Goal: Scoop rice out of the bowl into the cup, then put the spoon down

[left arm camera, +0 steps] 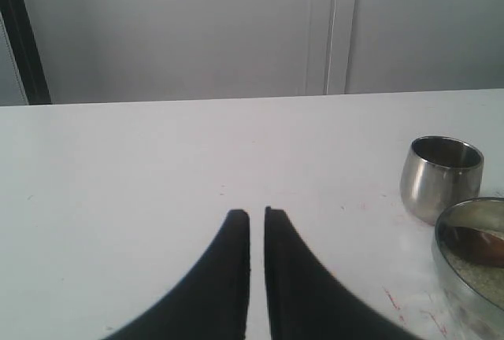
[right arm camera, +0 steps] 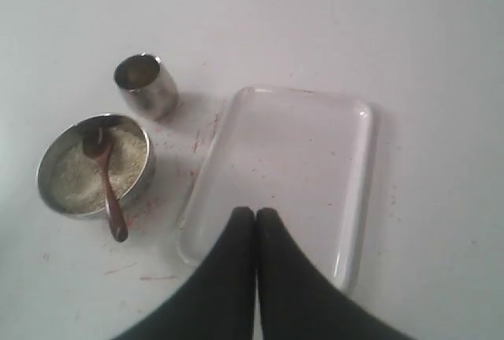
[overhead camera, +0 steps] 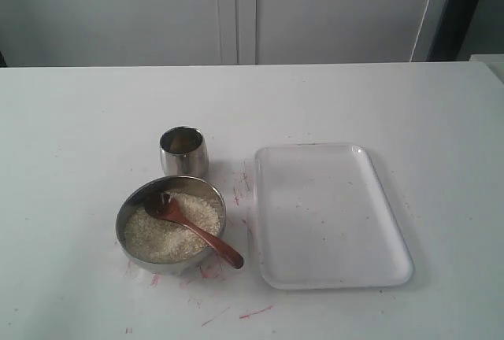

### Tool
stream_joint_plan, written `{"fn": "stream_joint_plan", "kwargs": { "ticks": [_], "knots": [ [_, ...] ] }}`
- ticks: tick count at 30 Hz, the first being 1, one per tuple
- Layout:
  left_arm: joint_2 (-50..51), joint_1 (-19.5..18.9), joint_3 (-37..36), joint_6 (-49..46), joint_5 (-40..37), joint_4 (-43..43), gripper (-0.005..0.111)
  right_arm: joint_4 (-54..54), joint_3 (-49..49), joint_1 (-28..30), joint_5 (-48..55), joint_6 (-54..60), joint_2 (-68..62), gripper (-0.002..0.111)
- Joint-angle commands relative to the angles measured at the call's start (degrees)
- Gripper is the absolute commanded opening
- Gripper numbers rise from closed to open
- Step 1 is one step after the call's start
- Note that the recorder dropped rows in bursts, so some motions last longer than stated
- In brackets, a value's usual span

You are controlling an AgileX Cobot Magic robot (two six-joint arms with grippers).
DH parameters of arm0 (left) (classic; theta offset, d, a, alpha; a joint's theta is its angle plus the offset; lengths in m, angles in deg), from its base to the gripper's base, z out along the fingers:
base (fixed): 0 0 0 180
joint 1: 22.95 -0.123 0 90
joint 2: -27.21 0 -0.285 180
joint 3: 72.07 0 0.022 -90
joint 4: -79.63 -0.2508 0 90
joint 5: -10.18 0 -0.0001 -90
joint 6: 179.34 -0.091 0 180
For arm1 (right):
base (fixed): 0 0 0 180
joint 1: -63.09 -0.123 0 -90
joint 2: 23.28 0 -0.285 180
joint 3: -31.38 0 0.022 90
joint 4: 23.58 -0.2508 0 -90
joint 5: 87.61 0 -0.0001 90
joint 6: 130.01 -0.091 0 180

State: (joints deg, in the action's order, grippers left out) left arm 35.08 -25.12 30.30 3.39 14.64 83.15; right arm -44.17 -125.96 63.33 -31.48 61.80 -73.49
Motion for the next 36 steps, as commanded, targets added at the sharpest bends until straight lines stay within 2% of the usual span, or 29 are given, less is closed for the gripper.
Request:
{"fn": "stream_joint_plan", "kwargs": {
  "ticks": [1, 8, 13, 15, 16, 21, 26, 30, 36],
  "knots": [
    [-0.1, 0.2, 0.4, 0.1, 0.3, 0.3, 0.014, 0.5, -8.0, -4.7, 5.1, 0.8, -8.3, 0.000],
    [-0.1, 0.2, 0.4, 0.1, 0.3, 0.3, 0.014, 11.1, -21.6, -16.1, 13.8, -6.6, -18.6, 0.000],
    [-0.1, 0.2, 0.4, 0.1, 0.3, 0.3, 0.014, 19.7, -24.8, -25.4, 13.8, -13.0, -22.4, 0.000],
    [-0.1, 0.2, 0.4, 0.1, 0.3, 0.3, 0.014, 22.1, -24.8, -30.1, 13.8, -16.0, -24.2, 0.000],
    [-0.1, 0.2, 0.4, 0.1, 0.3, 0.3, 0.014, 25.1, -24.8, -35.4, 13.8, -19.0, -27.4, 0.000],
    [-0.1, 0.2, 0.4, 0.1, 0.3, 0.3, 0.014, 36.6, -24.8, -48.7, 13.0, -28.3, -39.0, 0.000],
    [-0.1, 0.2, 0.4, 0.1, 0.3, 0.3, 0.014, 35.7, -24.8, -50.5, 5.3, -28.6, -48.0, 0.000],
    [-0.1, 0.2, 0.4, 0.1, 0.3, 0.3, 0.014, 35.0, -24.7, -50.5, 4.4, -27.0, -55.8, 0.000],
    [-0.1, 0.2, 0.4, 0.1, 0.3, 0.3, 0.014, 33.5, -24.7, -50.5, 3.8, -27.0, -58.2, 0.000]
  ]
}}
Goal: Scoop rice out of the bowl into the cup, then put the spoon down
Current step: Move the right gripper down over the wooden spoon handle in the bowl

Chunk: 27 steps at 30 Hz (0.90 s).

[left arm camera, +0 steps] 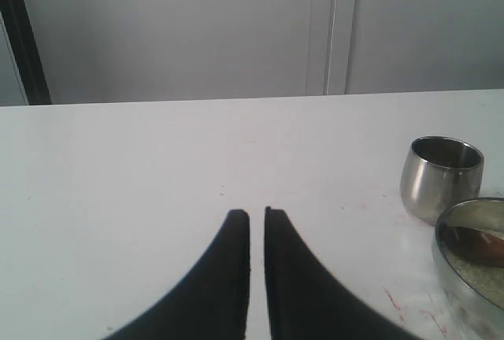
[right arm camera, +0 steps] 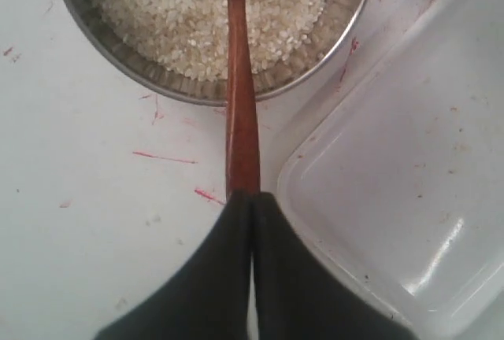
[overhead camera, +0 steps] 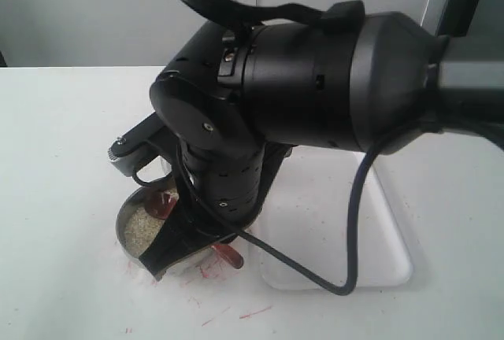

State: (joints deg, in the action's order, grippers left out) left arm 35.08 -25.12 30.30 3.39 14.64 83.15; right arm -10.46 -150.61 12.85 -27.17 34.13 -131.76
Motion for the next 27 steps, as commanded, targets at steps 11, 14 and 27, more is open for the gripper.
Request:
{"fn": "stream_joint_plan", "kwargs": {
  "ticks": [11, 14, 27],
  "knots": [
    [-0.1, 0.2, 0.4, 0.1, 0.3, 0.3, 0.014, -0.6, 0.0, 0.0, -0.8, 0.6, 0.0, 0.010],
    [-0.1, 0.2, 0.4, 0.1, 0.3, 0.3, 0.014, -0.6, 0.0, 0.0, -0.9, 0.8, 0.0, 0.027],
    [-0.1, 0.2, 0.4, 0.1, 0.3, 0.3, 0.014, -0.9, 0.0, 0.0, -1.7, 2.8, -0.3, 0.048]
  ]
}}
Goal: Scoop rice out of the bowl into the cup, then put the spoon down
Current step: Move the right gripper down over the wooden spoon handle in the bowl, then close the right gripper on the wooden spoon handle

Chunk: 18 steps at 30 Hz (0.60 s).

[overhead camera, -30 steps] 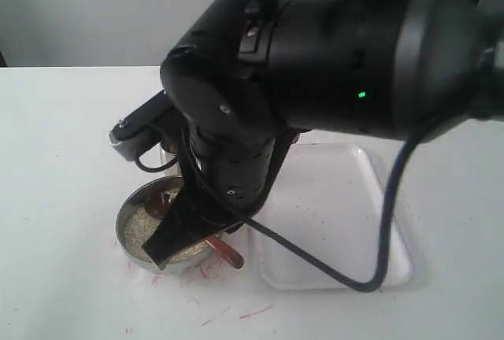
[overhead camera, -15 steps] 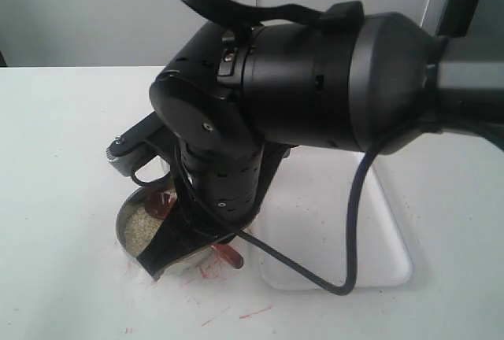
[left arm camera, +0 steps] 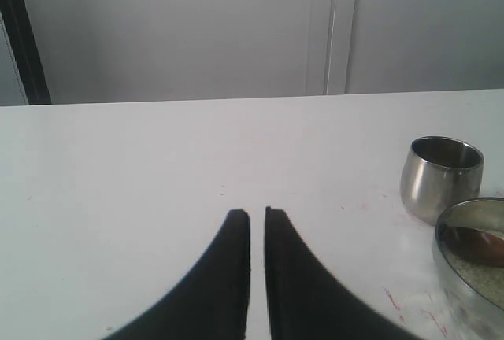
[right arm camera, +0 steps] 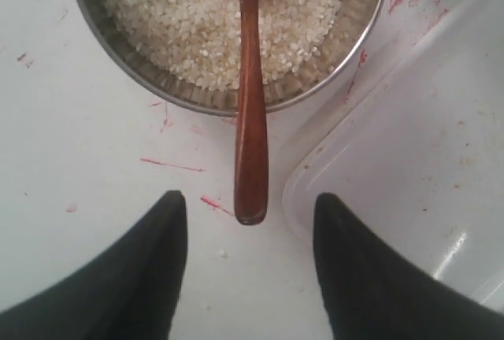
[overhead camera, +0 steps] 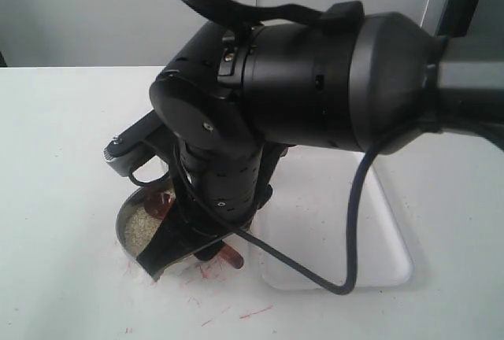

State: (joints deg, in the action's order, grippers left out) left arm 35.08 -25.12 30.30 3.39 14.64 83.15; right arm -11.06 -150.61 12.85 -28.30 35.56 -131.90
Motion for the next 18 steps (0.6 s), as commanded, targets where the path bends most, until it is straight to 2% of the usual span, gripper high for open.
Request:
{"fn": "stream_joint_plan", "kwargs": {
  "ticks": [1, 18],
  "knots": [
    [-0.1, 0.2, 0.4, 0.1, 0.3, 0.3, 0.014, -0.3, 0.0, 0.0, -0.6, 1.3, -0.4, 0.048],
    [-0.1, 0.2, 0.4, 0.1, 0.3, 0.3, 0.014, 2.5, 0.0, 0.0, -3.0, 2.7, -6.7, 0.048]
  ]
}}
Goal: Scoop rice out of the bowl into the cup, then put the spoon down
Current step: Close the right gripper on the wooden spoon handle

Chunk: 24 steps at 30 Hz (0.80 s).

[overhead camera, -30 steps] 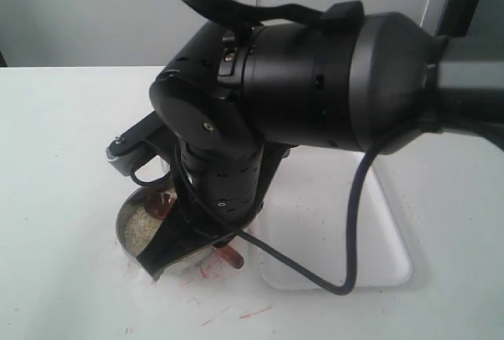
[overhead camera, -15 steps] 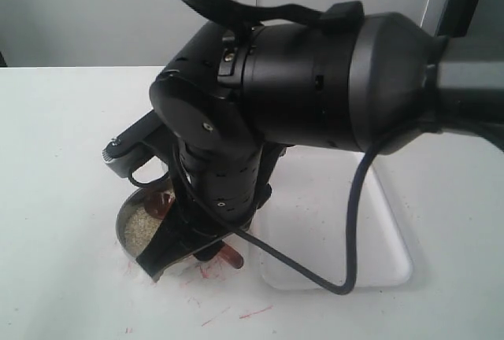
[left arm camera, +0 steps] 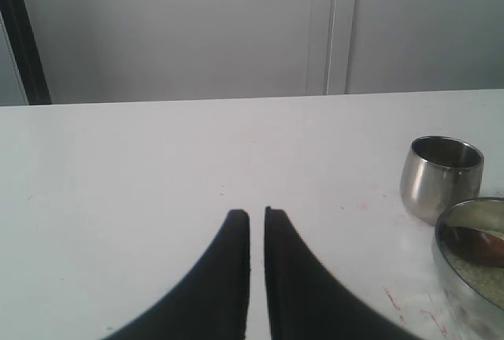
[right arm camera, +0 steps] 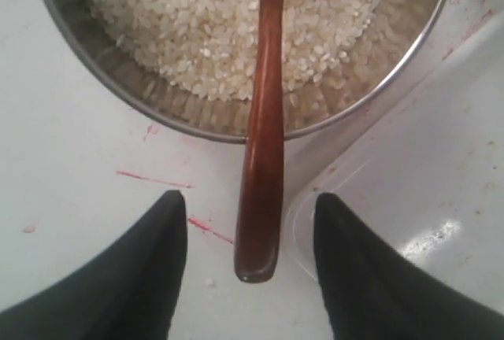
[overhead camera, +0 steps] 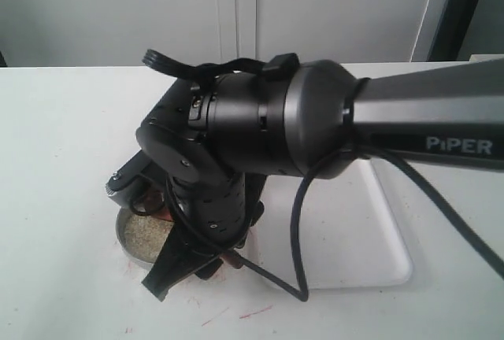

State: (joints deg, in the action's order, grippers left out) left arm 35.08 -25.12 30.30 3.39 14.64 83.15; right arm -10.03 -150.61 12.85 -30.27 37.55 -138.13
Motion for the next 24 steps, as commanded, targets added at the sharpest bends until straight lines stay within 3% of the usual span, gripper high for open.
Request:
{"fn": "stream_joint_plan", "kwargs": {
  "ticks": [1, 24],
  "knots": [
    [-0.1, 0.2, 0.4, 0.1, 0.3, 0.3, 0.014, 1.5, 0.0, 0.0, -1.0, 0.7, -0.4, 0.048],
    [-0.1, 0.2, 0.4, 0.1, 0.3, 0.3, 0.014, 2.0, 0.0, 0.2, -2.7, 0.7, -2.9, 0.047]
  ]
}}
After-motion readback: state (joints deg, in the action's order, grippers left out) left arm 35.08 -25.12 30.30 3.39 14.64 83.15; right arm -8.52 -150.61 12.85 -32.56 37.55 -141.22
